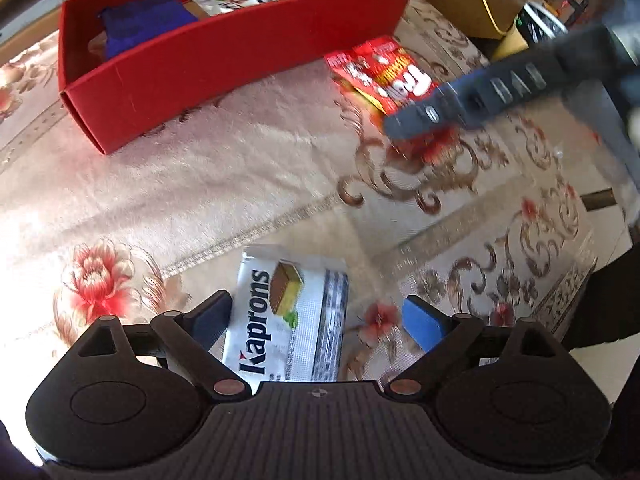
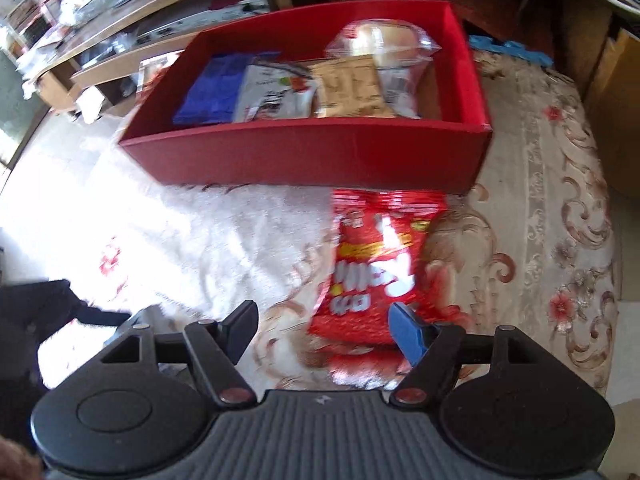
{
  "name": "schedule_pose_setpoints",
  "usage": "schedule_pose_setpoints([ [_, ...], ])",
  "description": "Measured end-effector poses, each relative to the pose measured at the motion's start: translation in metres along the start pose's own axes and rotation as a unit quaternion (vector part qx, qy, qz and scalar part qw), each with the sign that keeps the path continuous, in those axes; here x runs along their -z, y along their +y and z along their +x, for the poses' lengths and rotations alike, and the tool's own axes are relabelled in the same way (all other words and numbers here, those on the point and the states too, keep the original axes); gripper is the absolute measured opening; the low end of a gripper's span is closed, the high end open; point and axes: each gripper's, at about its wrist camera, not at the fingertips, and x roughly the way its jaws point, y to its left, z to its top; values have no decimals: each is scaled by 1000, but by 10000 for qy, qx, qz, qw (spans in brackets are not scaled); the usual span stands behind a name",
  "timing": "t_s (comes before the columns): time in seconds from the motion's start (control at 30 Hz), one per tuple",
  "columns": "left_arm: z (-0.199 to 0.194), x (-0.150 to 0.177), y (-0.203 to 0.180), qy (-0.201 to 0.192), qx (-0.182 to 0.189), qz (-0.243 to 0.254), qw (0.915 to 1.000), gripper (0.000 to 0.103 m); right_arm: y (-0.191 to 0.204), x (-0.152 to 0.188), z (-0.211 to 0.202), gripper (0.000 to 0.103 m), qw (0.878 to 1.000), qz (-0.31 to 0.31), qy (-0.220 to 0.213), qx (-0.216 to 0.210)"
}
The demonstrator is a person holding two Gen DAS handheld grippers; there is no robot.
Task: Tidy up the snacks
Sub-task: 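Grasp red candy bag with right tool while left tool grasps Kaprons wafer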
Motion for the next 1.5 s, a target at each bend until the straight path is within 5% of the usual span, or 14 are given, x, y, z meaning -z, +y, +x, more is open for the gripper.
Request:
schedule_pose_setpoints([
  [0.23, 6, 7, -15, -146, -578, 159, 9981, 90, -14, -17, 9, 72, 9993, 219, -165, 252],
  [0.57, 3, 7, -10, -273, -472, 36, 9985, 87, -6, -34, 1, 76, 9968, -567, -287, 483],
  [0.73, 6, 5, -10, -260, -424, -62, 9987, 90, -11, -46, 24, 76, 9975, -695, -123, 35],
  [0.97, 11, 4, -13, -243, -394, -50, 9989, 96, -1, -18, 26, 77, 9942, -1042, 240, -66],
  [1.1, 19, 2, -18, -202, -418, -91, 9989, 103, 4, -15, 30, 77, 9940, -1054, 146, 234],
  [1.37, 26, 6, -30, -296, -685, 108, 9972, 103, 23, -14, 44, 103, 9916, -1229, 58, 397],
  [1.5, 28, 9, -30, -319, -750, 197, 9965, 103, 34, -8, 53, 103, 9870, -1493, 93, 586],
])
